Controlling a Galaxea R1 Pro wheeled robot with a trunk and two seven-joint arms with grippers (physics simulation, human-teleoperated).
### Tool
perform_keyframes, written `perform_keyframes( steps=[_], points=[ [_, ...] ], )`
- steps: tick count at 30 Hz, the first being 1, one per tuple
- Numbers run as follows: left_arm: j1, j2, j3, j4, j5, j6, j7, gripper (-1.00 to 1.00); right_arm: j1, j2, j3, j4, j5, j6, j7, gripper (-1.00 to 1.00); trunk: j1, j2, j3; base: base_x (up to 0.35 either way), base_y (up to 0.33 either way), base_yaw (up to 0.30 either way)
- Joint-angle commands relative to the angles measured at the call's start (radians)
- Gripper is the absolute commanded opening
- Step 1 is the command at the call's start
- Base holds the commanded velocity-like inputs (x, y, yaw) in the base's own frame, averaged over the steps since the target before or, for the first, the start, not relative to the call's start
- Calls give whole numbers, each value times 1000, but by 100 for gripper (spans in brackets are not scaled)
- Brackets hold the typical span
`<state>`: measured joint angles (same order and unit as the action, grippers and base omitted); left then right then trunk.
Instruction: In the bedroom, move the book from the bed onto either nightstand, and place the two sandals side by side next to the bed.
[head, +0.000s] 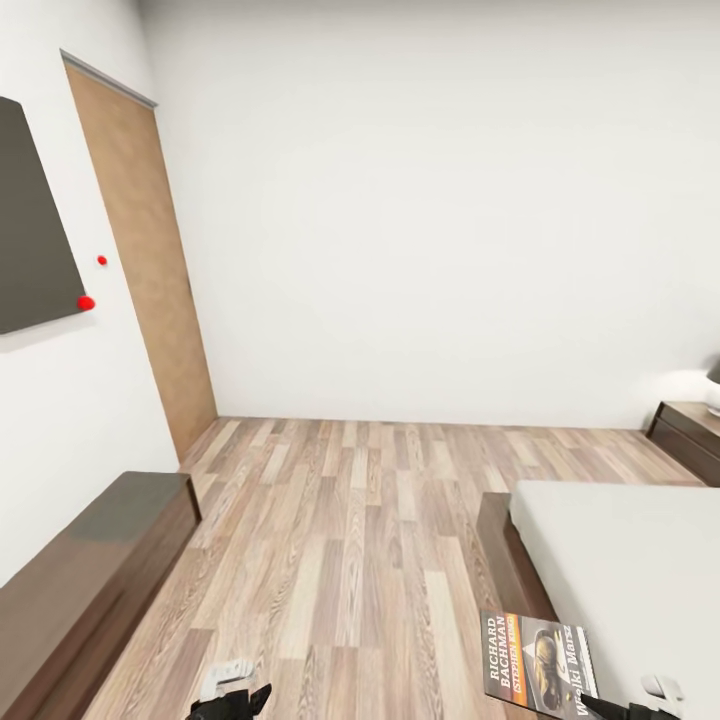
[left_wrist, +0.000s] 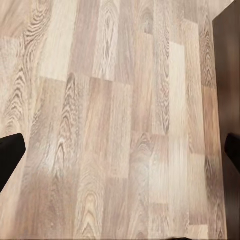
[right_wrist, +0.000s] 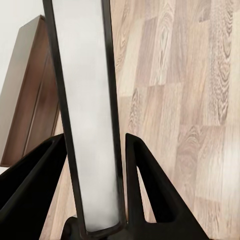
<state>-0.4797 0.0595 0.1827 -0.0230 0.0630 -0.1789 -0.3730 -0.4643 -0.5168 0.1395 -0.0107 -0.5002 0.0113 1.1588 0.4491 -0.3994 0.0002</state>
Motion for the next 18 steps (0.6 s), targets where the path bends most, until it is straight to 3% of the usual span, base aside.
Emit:
perform_keyframes(
  steps=[1, 18],
  points=[
    [0, 0, 1, 2, 6, -1, -6, 100, 0, 0, 2, 0, -9, 1, 2, -100, 1, -1, 0, 333, 0, 0],
    [0, 0, 0, 2, 4, -2, -6, 100, 0, 0, 2, 0, -10, 1, 2, -100, 1, -1, 0, 333, 0, 0]
  ],
)
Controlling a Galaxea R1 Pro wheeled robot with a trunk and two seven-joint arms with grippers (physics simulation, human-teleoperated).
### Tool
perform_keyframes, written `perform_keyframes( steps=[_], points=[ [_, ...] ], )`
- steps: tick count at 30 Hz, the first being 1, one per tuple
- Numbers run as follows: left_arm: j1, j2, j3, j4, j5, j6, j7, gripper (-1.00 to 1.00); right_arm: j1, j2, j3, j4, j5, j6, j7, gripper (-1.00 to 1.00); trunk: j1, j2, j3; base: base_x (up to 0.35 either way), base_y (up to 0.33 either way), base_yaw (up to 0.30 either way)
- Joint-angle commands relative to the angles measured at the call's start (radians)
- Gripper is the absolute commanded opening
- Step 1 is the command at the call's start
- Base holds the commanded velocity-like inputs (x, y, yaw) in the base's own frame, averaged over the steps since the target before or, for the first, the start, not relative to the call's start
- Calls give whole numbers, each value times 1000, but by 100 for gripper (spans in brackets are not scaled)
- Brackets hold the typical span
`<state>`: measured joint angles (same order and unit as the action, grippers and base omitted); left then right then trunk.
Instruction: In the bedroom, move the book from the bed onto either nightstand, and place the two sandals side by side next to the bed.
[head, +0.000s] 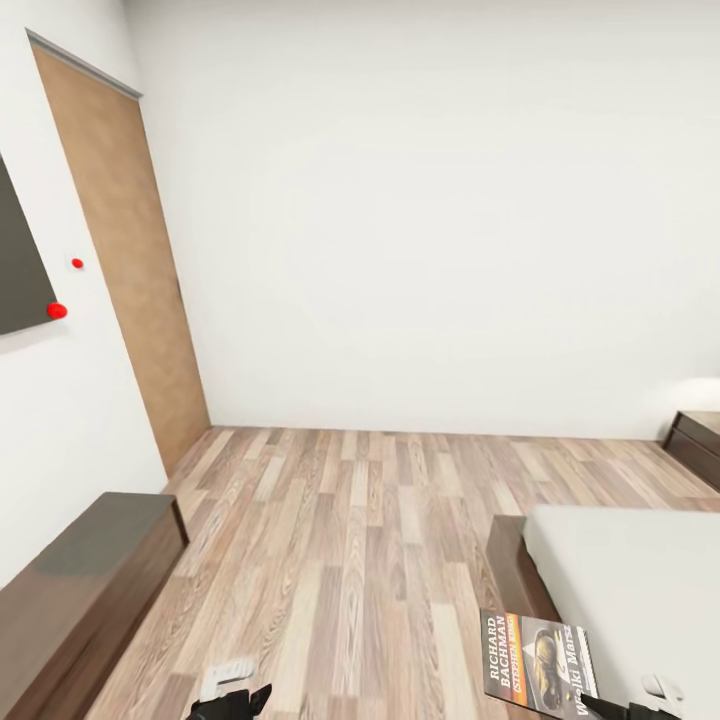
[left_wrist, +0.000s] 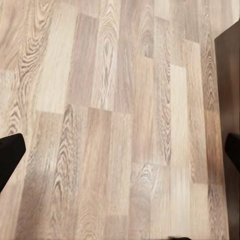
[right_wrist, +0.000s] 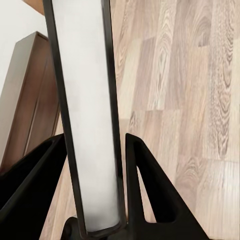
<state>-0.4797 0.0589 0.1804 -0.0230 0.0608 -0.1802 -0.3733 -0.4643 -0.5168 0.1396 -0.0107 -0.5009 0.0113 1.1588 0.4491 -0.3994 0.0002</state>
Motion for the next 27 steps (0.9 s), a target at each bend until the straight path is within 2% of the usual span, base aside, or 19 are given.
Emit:
perform_keyframes(
  steps=[1, 11, 27],
  points=[
    [0, 0, 2, 2, 6, -2, -6, 100, 0, 0, 2, 0, -9, 1, 2, -100, 1, -1, 0, 333, 0, 0],
    [0, 17, 4, 2, 8, -17, -6, 100, 0, 0, 2, 0, -9, 1, 1, -100, 1, -1, 0, 333, 0, 0],
    [0, 17, 2, 2, 5, -18, -5, 100, 0, 0, 2, 1, -8, 1, 1, -100, 1, -1, 0, 333, 0, 0]
  ],
)
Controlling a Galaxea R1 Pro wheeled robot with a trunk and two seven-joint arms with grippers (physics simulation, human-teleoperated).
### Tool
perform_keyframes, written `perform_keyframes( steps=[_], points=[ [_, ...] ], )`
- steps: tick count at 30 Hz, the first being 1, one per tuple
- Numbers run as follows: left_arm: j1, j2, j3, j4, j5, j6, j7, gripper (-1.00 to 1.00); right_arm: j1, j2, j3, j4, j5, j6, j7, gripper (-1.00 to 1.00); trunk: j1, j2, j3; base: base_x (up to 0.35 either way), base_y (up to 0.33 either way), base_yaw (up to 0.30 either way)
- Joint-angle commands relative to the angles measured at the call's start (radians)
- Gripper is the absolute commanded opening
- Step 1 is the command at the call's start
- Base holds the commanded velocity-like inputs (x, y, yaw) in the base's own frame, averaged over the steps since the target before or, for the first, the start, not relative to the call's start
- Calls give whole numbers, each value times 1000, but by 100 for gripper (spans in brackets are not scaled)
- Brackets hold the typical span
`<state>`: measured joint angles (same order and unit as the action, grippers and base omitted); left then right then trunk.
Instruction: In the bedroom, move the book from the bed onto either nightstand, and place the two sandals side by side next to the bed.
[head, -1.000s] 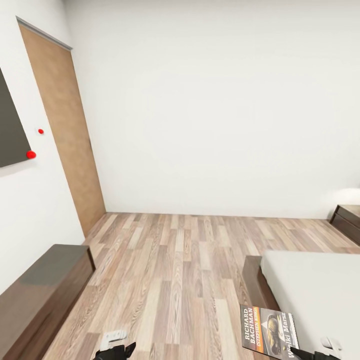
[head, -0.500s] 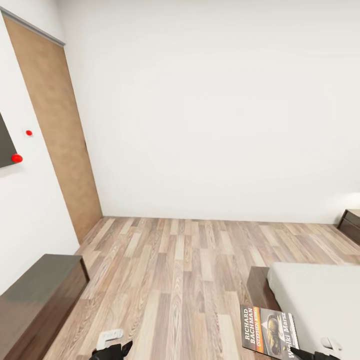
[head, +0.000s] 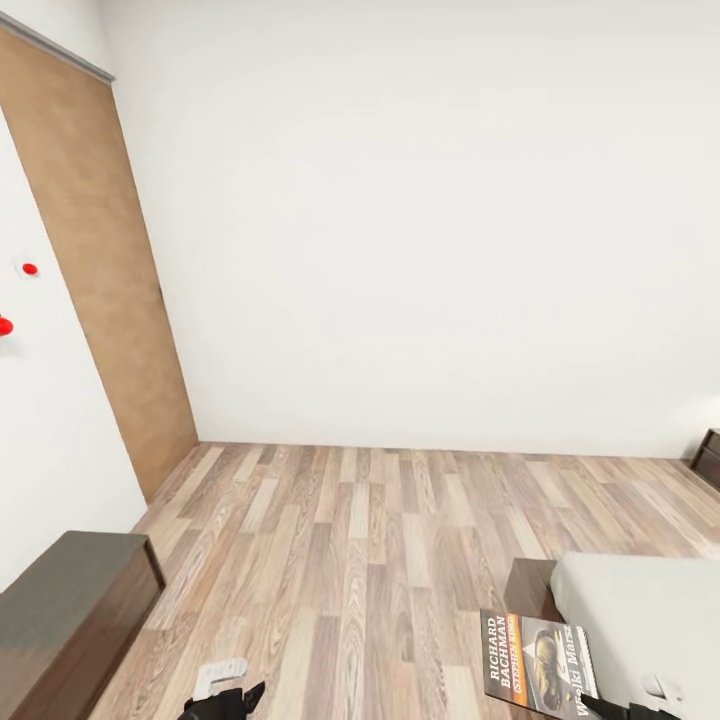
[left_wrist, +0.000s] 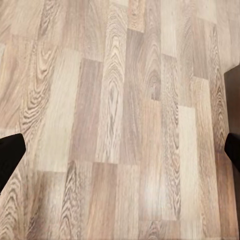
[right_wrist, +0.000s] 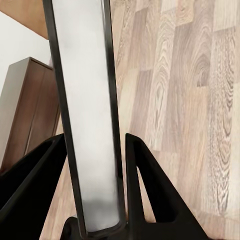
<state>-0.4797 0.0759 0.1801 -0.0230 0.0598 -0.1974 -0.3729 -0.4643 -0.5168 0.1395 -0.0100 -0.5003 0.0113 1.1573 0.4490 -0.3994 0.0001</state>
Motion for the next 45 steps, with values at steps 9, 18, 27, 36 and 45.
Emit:
perform_keyframes(
  steps=[9, 18, 27, 36, 45],
  points=[
    [0, 0, 2, 2, 7, -1, -6, 100, -1, 0, 2, 1, -9, 1, 2, -100, 1, -1, 0, 333, 0, 0],
    [0, 0, 2, 2, 9, -1, -6, 100, -1, 0, 2, 1, -9, 1, 2, -100, 1, -1, 0, 333, 0, 0],
    [0, -1, 2, 2, 9, -1, -6, 100, -1, 0, 2, -1, -11, 1, 4, -100, 1, -1, 0, 333, 0, 0],
    [0, -1, 2, 2, 9, -1, -5, 100, -1, 0, 2, 0, -11, 1, 4, -100, 1, -1, 0, 333, 0, 0],
    [0, -1, 2, 2, 9, -1, -6, 100, -1, 0, 2, -1, -11, 1, 5, -100, 1, -1, 0, 333, 0, -5]
  ],
)
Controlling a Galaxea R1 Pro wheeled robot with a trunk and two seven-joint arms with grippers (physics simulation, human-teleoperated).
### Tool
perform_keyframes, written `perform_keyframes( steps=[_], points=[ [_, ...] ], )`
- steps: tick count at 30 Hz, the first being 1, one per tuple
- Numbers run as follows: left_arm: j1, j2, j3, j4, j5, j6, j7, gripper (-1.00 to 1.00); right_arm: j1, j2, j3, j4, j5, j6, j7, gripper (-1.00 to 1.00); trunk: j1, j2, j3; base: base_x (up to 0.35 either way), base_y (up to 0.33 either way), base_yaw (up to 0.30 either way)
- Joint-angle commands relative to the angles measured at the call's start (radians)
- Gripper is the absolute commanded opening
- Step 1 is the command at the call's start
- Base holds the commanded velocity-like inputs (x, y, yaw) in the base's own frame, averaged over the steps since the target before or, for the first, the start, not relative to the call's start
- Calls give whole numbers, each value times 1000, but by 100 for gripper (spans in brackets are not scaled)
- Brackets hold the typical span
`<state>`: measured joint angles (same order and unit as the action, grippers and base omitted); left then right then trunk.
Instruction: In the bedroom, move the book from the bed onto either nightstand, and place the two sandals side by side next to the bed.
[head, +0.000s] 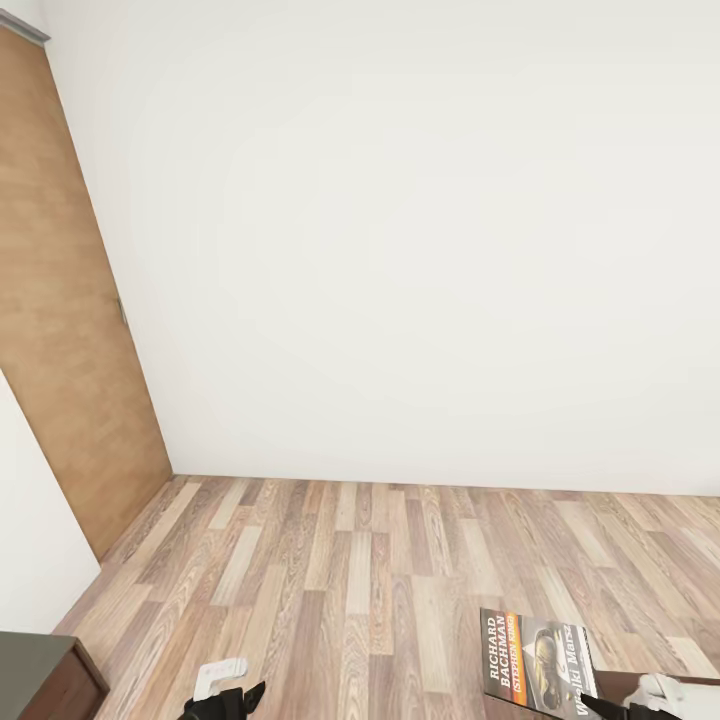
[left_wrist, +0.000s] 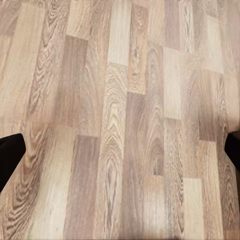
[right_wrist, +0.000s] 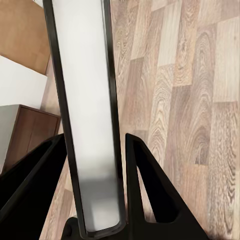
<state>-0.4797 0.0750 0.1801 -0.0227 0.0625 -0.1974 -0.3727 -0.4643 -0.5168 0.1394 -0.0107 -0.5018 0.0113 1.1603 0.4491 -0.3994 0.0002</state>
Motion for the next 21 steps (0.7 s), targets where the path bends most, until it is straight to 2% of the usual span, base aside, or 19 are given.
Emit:
perform_keyframes(
  steps=[1, 10, 21],
  points=[
    [0, 0, 2, 1, 7, 0, -6, 100, -1, 0, 2, 0, -9, 1, 3, -100, 1, -1, 0, 333, 0, -46],
    [0, 1, 2, 1, 7, 0, -6, 100, -1, 0, 2, 0, -9, 1, 4, -100, 1, -1, 0, 333, 0, -108],
    [0, 0, 2, 2, 7, 0, -6, 100, -1, 0, 2, 0, -10, 1, 1, -100, 1, -1, 0, 333, 0, -11]
  ],
)
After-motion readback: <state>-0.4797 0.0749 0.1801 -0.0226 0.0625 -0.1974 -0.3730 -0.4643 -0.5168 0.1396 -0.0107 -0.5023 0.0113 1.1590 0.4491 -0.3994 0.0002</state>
